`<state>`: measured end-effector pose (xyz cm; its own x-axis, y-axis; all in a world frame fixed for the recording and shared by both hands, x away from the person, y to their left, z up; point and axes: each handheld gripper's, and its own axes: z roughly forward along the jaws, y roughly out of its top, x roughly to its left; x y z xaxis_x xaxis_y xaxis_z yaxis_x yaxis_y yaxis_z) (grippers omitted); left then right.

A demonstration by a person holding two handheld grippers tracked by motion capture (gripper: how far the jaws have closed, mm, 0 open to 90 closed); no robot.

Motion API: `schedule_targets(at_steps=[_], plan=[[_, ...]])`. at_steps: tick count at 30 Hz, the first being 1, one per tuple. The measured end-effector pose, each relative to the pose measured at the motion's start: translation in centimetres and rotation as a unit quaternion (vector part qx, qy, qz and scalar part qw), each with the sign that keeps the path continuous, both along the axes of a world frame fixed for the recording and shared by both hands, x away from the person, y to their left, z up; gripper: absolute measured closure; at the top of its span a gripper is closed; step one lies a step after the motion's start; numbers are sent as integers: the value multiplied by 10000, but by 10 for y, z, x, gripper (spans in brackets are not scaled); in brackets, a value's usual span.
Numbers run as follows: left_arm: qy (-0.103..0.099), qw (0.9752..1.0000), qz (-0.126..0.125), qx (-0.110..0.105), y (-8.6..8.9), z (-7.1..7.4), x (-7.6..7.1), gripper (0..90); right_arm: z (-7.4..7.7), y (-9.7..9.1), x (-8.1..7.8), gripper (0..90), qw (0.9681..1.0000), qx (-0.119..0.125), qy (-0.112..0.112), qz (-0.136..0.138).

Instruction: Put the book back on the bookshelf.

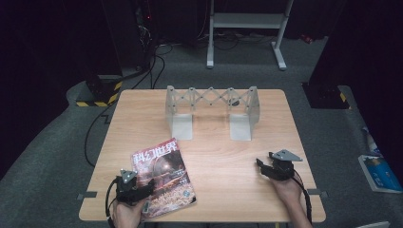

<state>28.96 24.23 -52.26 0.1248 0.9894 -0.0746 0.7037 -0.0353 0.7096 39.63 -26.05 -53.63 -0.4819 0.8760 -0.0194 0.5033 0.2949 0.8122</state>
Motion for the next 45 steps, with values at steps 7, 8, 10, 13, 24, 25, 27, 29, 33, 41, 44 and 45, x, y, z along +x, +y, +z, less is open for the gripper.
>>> schedule_targets(at_steps=[7,8,10,13,24,25,27,29,33,41,44,45], plan=[[1,9999,-110,11,-9,0,4,198,0,0,0,358,10000,2,5,-2],[1,9999,-116,7,-11,0,5,198,0,0,0,359,10000,1,0,-1],[10,9999,-157,10,-13,0,6,198,0,0,0,358,10000,2,3,-2],[9,9998,-197,12,-17,0,8,198,0,0,0,358,10000,-6,-7,6],[16,9996,-273,5,-26,1,11,198,0,0,0,359,10000,-4,0,0],[7,9996,-288,19,-26,1,12,198,0,0,0,359,10000,-3,0,0],[14,9995,-305,9,-28,1,12,198,0,0,0,359,10000,-3,1,-1],[11,9994,-337,14,-30,1,13,198,0,0,0,359,10000,-4,1,0],[4,9993,-380,0,-34,0,15,198,0,0,0,359,10000,-1,2,-1],[-20,9988,-479,22,-43,0,19,198,0,0,0,359,10000,-2,2,-1],[-35,9987,-503,-3,-47,0,20,198,0,0,0,360,10000,-2,4,-1],[-41,9986,-533,10,-49,0,21,198,0,0,0,360,10000,-2,4,-1]])
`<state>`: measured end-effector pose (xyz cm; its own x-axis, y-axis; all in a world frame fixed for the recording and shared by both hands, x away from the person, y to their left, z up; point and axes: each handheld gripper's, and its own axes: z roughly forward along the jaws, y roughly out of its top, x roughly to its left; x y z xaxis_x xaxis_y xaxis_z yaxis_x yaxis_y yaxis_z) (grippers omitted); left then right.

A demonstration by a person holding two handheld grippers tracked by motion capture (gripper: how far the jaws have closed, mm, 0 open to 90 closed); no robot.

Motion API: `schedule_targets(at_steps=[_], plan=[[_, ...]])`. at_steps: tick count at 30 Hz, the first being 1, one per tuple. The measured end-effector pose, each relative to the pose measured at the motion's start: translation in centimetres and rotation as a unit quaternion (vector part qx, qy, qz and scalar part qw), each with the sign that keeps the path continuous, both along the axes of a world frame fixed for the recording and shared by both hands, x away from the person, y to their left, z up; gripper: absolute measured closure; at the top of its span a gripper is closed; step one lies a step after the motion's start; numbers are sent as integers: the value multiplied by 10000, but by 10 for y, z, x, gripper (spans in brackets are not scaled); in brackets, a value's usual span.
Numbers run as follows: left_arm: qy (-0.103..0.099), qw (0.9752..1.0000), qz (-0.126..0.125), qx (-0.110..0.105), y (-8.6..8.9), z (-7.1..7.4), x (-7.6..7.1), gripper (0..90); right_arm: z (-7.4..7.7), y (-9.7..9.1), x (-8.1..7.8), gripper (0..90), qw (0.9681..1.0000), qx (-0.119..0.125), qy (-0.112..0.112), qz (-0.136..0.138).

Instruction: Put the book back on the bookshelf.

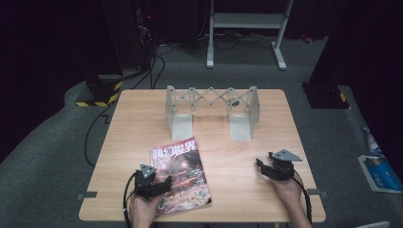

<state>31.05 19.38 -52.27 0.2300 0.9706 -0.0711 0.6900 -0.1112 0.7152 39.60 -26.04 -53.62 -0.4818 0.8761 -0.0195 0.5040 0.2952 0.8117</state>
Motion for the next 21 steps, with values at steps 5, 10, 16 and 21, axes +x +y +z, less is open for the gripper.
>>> schedule_targets(at_steps=[5,10,16,21], plan=[[-5,10000,-84,9,-7,0,3,198,0,0,0,361,10000,-7,-6,7],[-8,9999,-140,-1,-13,0,6,198,0,0,0,361,10000,-2,5,0],[-12,9998,-190,-14,-19,0,7,198,0,0,0,362,10000,-13,-4,6],[-5,9997,-254,-11,-25,0,10,198,0,0,0,362,10000,-13,-10,2]])
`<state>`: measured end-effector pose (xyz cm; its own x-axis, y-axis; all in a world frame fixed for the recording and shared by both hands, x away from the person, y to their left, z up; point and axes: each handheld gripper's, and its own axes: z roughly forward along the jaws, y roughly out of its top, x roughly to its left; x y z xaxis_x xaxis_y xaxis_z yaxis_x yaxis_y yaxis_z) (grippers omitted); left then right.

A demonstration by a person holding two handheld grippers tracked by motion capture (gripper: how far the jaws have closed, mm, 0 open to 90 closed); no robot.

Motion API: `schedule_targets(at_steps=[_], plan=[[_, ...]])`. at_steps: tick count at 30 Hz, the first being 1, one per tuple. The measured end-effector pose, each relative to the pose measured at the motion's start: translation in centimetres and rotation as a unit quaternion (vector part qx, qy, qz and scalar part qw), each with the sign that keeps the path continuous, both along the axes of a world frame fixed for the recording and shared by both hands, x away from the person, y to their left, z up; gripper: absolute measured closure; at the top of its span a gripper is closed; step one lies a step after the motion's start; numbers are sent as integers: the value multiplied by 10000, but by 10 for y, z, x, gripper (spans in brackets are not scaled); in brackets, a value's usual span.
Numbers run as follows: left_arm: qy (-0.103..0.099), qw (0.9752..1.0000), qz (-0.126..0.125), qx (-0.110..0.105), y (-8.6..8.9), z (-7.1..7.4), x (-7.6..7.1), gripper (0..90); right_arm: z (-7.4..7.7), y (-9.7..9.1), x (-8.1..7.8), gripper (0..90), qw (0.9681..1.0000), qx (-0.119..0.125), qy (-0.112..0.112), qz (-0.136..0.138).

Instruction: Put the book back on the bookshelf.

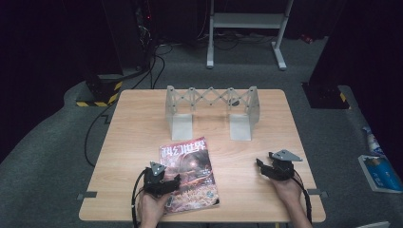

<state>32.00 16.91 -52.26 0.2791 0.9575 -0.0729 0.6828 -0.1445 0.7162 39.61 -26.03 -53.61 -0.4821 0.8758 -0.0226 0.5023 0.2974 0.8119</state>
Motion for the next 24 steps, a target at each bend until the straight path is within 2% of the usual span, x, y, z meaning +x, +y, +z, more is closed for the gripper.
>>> schedule_targets(at_steps=[13,24], plan=[[-56,9998,-191,-14,-18,-1,7,198,0,0,0,364,10000,-1,11,1],[-12,9994,-333,-5,-29,0,13,198,0,0,0,364,10000,-3,8,-2]])
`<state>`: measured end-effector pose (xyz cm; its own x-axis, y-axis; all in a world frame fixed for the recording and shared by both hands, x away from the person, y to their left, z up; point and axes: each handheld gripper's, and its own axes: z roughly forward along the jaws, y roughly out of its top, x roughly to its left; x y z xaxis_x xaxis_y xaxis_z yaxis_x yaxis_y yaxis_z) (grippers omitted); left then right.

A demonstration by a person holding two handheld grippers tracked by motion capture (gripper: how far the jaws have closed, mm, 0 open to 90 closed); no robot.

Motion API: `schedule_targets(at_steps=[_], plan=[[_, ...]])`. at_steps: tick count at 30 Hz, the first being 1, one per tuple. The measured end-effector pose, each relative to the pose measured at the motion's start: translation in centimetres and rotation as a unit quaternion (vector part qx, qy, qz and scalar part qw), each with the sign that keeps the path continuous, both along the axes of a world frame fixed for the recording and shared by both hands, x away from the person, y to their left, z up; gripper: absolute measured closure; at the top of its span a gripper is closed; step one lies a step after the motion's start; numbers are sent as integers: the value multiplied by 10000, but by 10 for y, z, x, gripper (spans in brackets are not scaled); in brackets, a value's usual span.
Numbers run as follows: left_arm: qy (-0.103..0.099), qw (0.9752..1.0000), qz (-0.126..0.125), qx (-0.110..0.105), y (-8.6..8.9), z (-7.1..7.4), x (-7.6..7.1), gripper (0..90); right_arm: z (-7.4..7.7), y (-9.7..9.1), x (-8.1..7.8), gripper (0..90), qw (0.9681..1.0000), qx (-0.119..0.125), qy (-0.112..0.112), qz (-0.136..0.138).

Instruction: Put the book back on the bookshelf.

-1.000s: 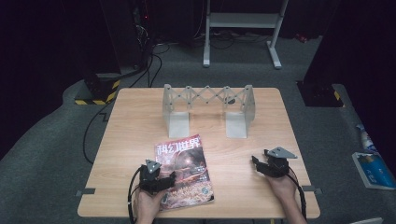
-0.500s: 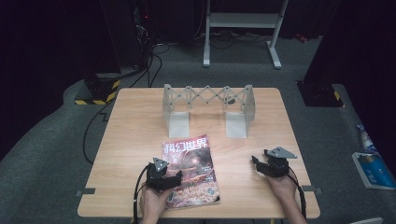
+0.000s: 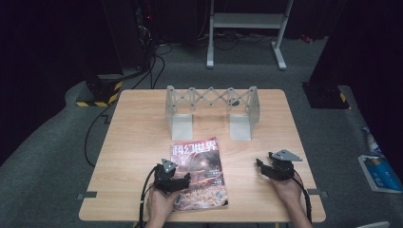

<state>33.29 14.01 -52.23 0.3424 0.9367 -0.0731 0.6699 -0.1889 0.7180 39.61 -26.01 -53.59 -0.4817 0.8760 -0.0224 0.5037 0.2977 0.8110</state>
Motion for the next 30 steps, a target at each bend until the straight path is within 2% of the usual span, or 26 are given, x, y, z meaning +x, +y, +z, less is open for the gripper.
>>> schedule_targets(at_steps=[13,23,30], plan=[[-8,9999,-114,-6,-13,0,4,198,0,0,0,365,10000,-1,-3,-3],[-89,9997,-237,-10,-29,-1,8,198,0,0,0,368,10000,0,2,-5],[-57,9995,-304,-11,-34,-1,10,198,0,1,-1,380,10000,-13,-2,15]])
